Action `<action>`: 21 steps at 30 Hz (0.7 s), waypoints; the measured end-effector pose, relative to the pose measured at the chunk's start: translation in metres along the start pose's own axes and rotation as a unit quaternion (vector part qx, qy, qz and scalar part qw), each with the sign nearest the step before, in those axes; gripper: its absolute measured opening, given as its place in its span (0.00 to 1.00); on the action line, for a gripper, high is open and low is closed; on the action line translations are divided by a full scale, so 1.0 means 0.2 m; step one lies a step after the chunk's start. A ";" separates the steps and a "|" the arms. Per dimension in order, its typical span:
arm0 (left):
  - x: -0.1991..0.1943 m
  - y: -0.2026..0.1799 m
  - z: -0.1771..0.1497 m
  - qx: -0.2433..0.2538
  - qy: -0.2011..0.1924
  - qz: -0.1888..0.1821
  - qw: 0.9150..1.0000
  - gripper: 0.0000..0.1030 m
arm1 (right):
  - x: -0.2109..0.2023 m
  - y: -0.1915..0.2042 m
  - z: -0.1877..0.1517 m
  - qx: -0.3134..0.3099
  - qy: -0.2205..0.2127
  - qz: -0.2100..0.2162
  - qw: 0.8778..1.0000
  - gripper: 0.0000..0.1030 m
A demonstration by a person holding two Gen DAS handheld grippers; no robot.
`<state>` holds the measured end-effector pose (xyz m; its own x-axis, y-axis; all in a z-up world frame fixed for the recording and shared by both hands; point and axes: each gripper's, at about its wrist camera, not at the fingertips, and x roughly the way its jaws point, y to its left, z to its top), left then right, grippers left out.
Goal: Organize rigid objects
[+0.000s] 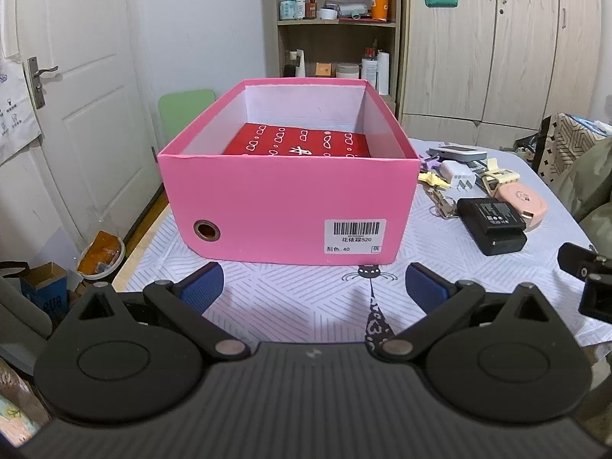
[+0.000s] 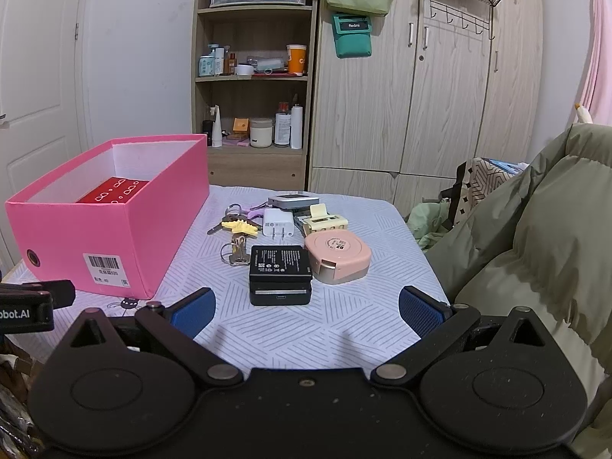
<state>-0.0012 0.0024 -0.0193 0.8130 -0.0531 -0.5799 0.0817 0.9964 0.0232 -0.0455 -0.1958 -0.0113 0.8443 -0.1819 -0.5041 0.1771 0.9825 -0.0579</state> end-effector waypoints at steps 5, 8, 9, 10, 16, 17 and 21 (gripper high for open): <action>0.01 0.00 0.00 -0.002 0.004 0.001 1.000 0.99 | 0.00 -0.01 0.00 0.002 -0.004 0.003 1.000 1.00; 0.01 0.01 0.01 -0.013 0.009 0.003 1.000 0.99 | -0.03 -0.03 0.01 0.007 -0.026 0.028 0.999 1.00; 0.01 0.02 0.02 -0.014 0.012 0.001 1.000 0.99 | -0.05 -0.03 0.01 0.008 -0.036 0.039 0.999 1.00; 0.01 0.02 0.03 -0.013 0.014 -0.004 1.000 0.98 | -0.07 -0.05 0.01 0.008 -0.051 0.052 0.997 1.00; -0.05 0.08 0.13 0.017 0.014 -0.040 0.999 0.97 | -0.10 -0.15 0.02 0.040 -0.122 0.118 0.985 1.00; -0.06 0.10 0.16 0.024 0.017 -0.053 0.998 0.97 | -0.09 -0.18 0.03 0.049 -0.120 0.125 0.984 1.00; -0.09 0.16 0.27 0.053 0.017 -0.080 0.995 0.97 | -0.02 -0.22 0.05 0.054 -0.100 0.145 0.983 1.00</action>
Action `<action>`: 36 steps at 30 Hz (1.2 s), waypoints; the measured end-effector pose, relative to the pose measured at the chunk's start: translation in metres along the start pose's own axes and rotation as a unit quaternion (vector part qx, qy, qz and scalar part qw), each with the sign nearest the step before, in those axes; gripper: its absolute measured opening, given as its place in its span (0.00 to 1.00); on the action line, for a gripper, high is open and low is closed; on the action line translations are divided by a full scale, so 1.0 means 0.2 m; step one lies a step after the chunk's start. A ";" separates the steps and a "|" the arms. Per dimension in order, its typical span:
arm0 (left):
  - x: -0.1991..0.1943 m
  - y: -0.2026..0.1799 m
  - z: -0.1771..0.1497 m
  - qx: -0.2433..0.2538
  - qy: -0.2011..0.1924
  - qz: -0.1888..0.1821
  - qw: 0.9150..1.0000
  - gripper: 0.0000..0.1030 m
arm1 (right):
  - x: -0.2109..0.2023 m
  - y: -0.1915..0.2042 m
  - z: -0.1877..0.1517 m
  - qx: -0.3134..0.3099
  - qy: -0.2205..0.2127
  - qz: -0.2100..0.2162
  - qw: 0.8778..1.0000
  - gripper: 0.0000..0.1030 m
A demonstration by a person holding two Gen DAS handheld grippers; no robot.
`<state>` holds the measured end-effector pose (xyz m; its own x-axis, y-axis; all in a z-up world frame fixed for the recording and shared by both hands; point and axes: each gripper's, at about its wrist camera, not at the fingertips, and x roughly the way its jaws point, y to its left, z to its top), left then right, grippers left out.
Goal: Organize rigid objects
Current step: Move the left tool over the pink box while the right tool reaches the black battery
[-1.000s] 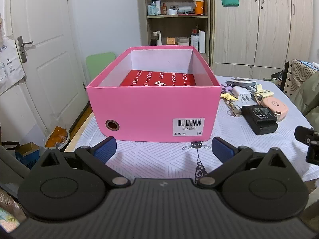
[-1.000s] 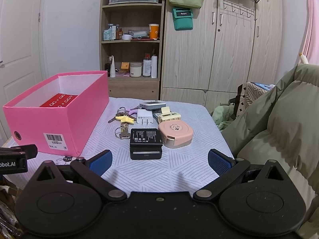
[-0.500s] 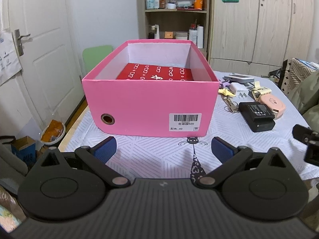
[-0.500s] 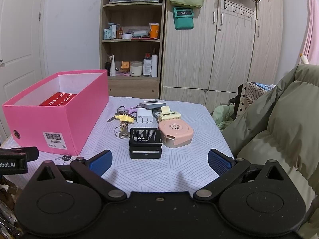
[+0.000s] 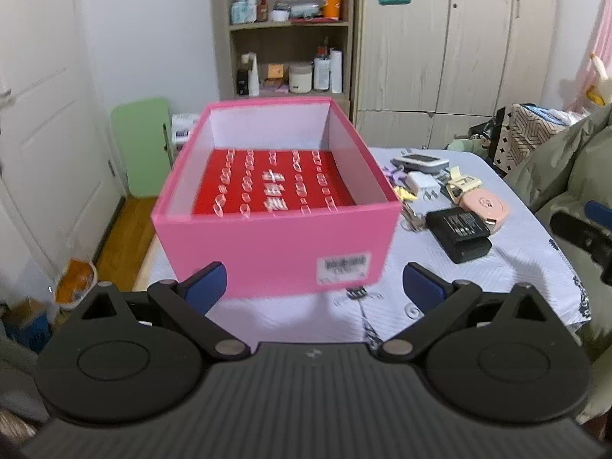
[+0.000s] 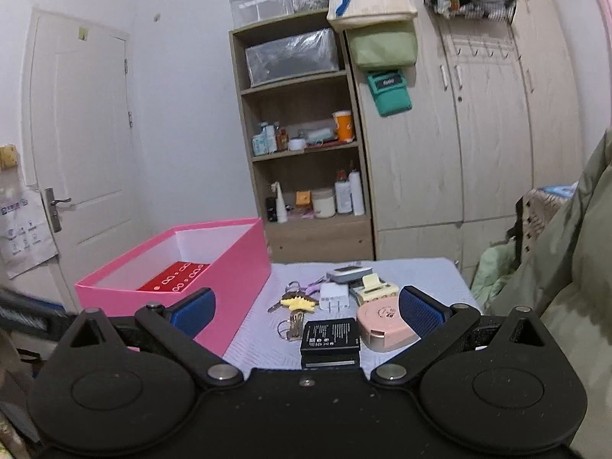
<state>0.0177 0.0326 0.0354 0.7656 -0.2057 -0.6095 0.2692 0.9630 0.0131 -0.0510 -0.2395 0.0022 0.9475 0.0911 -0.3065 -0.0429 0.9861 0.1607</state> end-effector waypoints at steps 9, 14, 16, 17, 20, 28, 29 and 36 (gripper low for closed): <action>0.11 0.23 0.28 0.060 0.037 0.028 0.997 0.97 | 0.19 -0.01 0.00 -0.020 0.075 0.022 0.997 1.00; 0.24 0.36 0.41 0.078 0.034 0.048 0.995 0.97 | 0.33 -0.01 -0.01 -0.017 0.115 0.027 0.993 0.95; 0.31 0.42 0.45 0.067 0.044 0.048 0.996 0.97 | 0.39 -0.02 -0.02 -0.018 0.129 0.026 0.991 0.95; 0.35 0.45 0.47 0.065 0.048 0.052 0.995 0.96 | 0.41 -0.02 -0.03 -0.018 0.136 0.025 0.990 0.94; 0.47 0.52 0.51 0.061 0.058 0.077 0.993 0.85 | 0.47 -0.03 -0.04 -0.019 0.155 0.020 0.988 0.92; 0.71 0.61 0.47 0.042 0.108 0.064 0.991 0.54 | 0.58 -0.06 -0.04 -0.022 0.179 0.006 0.984 0.90; 0.72 0.61 0.47 0.046 0.107 0.070 0.991 0.52 | 0.59 -0.07 -0.04 -0.023 0.180 0.005 0.983 0.90; 0.82 0.67 0.55 0.036 0.114 0.072 0.990 0.52 | 0.67 -0.06 -0.01 -0.028 0.195 0.000 0.980 0.90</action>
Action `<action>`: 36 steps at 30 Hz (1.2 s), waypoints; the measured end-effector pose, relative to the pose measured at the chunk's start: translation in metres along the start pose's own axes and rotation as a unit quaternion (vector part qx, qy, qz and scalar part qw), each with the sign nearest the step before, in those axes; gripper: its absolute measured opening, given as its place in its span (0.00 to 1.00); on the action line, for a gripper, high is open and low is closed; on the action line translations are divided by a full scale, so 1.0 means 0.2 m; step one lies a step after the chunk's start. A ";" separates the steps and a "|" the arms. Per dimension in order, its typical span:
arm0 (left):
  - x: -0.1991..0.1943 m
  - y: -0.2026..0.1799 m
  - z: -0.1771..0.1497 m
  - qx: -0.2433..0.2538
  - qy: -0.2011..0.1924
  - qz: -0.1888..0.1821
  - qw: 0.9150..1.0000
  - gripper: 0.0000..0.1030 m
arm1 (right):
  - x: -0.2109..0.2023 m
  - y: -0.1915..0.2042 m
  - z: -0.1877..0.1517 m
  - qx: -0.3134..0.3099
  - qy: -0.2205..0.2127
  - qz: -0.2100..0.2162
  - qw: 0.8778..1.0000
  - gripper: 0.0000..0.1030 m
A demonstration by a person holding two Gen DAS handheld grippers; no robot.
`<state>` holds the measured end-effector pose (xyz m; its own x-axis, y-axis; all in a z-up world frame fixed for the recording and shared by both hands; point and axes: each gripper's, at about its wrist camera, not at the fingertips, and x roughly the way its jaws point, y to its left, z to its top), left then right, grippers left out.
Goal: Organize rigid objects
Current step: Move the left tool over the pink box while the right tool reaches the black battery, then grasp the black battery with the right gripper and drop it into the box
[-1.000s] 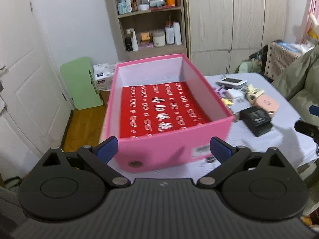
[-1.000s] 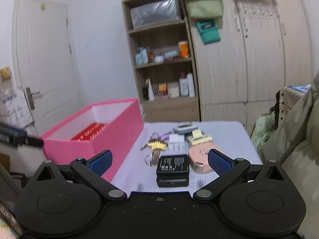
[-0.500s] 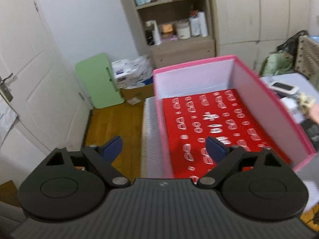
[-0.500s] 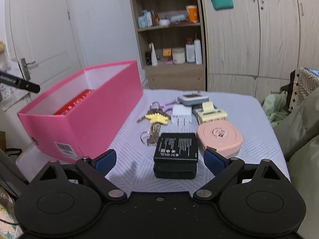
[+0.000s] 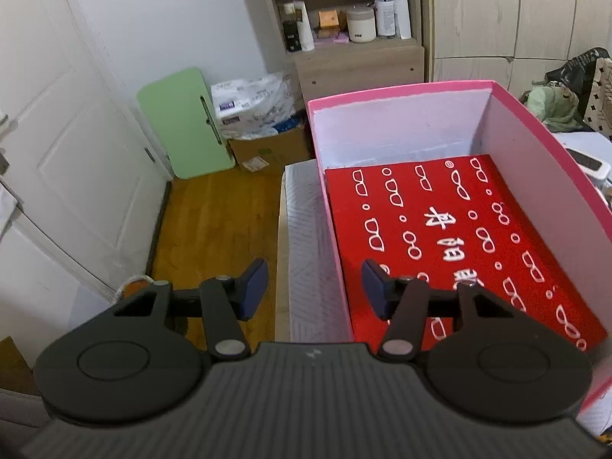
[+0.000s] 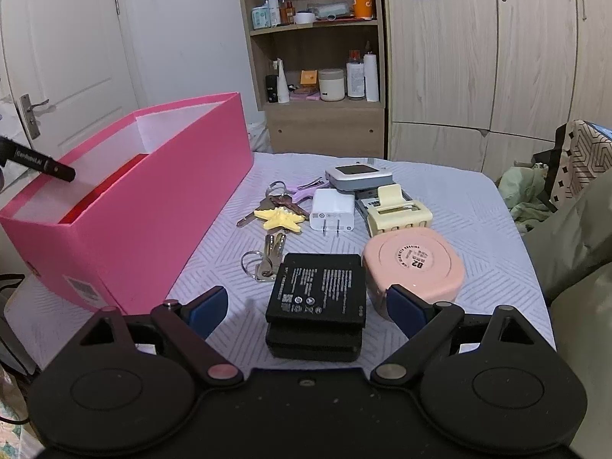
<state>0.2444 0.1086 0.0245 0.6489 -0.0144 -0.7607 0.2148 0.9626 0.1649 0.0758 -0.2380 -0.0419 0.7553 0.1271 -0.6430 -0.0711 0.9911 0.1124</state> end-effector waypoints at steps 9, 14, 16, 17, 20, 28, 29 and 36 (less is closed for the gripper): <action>0.10 0.01 -0.01 -0.009 0.014 -0.061 0.998 0.07 | 0.10 -0.01 0.06 0.007 0.043 -0.005 0.999 0.87; 0.08 -0.08 -0.08 0.021 -0.034 -0.017 0.999 0.05 | 0.19 -0.03 0.06 0.024 0.084 -0.017 0.996 0.78; 0.07 -0.07 -0.09 0.020 -0.038 -0.019 0.999 0.05 | 0.21 -0.05 0.07 0.039 0.095 -0.019 0.995 0.70; 0.06 -0.06 -0.08 0.015 -0.036 -0.024 0.999 0.05 | 0.23 -0.06 0.07 0.044 0.100 -0.017 0.994 0.69; 0.07 -0.04 -0.08 0.011 -0.041 -0.026 0.999 0.05 | 0.25 -0.05 0.09 0.044 0.103 -0.019 0.994 0.66; 0.06 -0.02 -0.09 -0.007 -0.046 -0.038 0.998 0.05 | 0.16 -0.02 0.17 0.048 0.081 -0.028 0.995 0.66; 0.06 -0.03 -0.09 -0.005 -0.045 -0.036 0.998 0.05 | 0.14 -0.02 0.19 0.047 0.076 -0.027 0.996 0.66; 0.07 -0.03 -0.09 -0.011 -0.051 -0.047 0.998 0.05 | -0.02 0.12 0.50 0.025 0.013 0.071 0.997 0.66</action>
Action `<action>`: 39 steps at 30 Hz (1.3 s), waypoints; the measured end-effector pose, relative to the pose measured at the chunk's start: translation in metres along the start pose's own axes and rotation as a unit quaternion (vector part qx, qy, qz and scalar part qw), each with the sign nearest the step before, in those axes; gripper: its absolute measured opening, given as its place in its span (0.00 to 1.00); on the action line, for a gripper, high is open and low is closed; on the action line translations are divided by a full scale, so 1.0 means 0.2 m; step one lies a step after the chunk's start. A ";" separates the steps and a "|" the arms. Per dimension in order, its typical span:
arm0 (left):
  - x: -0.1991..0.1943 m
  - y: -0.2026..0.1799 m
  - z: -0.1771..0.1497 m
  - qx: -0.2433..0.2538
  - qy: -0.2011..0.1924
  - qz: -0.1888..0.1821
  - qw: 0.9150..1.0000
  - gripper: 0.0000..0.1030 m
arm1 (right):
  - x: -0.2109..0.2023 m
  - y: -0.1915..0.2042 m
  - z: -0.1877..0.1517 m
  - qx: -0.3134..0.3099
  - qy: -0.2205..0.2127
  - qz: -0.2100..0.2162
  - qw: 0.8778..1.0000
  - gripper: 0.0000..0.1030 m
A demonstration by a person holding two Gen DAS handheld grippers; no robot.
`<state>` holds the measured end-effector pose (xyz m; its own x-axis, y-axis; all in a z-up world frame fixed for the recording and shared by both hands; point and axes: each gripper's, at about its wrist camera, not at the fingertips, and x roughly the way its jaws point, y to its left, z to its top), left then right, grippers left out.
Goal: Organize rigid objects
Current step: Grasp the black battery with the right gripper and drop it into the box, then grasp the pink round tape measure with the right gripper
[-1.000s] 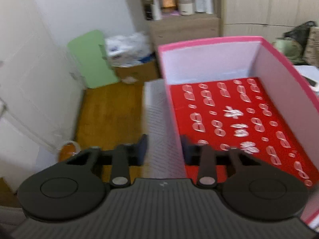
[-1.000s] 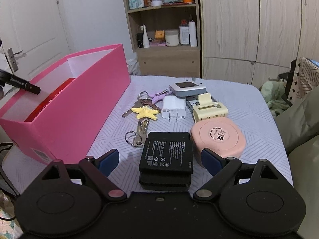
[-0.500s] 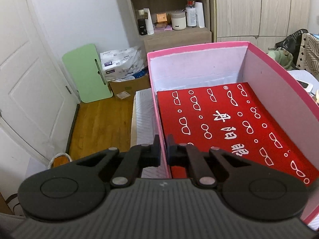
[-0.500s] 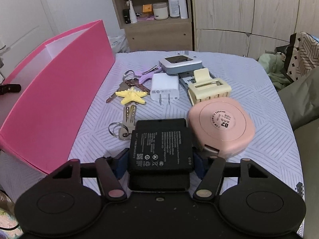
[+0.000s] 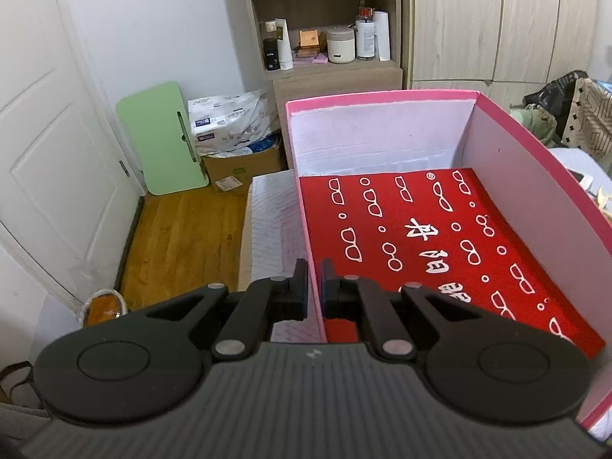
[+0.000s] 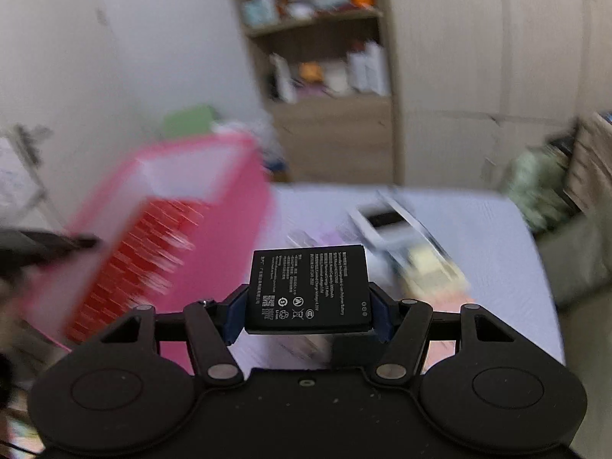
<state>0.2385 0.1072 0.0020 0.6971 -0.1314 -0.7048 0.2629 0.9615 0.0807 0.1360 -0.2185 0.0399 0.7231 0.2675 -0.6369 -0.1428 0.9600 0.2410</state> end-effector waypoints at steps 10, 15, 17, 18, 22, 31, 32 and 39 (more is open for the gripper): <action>0.03 0.03 0.00 -0.028 -0.005 -0.011 1.000 0.05 | 0.63 0.44 0.37 0.000 0.163 0.143 0.976 0.66; 0.03 0.04 0.00 -0.037 -0.006 -0.014 0.999 0.06 | 1.04 0.45 0.36 0.081 0.234 0.137 0.959 0.66; 0.03 0.04 -0.01 -0.041 -0.007 -0.016 0.999 0.06 | 1.15 0.46 0.33 0.107 0.240 0.126 0.957 0.66; 0.03 0.04 -0.01 -0.043 -0.007 -0.016 0.999 0.06 | 1.18 0.47 0.31 0.118 0.239 0.126 0.956 0.67; 0.03 0.04 -0.01 -0.041 -0.006 -0.016 0.999 0.06 | 1.21 0.46 0.33 0.149 0.228 0.136 0.953 0.73; 0.01 0.05 -0.02 -0.050 -0.010 -0.024 0.998 0.07 | 0.87 0.44 0.39 0.102 0.208 0.145 0.962 0.75; 0.02 0.05 -0.02 -0.049 -0.010 -0.024 0.998 0.07 | 0.78 0.44 0.39 0.087 0.193 0.155 0.965 0.75; 0.01 0.05 -0.02 -0.045 -0.010 -0.022 0.999 0.07 | 0.24 0.27 0.32 0.043 0.117 0.106 0.987 0.75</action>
<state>0.2409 0.1171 -0.0013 0.6997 -0.1774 -0.6921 0.2326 0.9725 -0.0142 0.2064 -0.1597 0.0689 0.5065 0.4822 -0.7148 -0.2090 0.8730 0.4407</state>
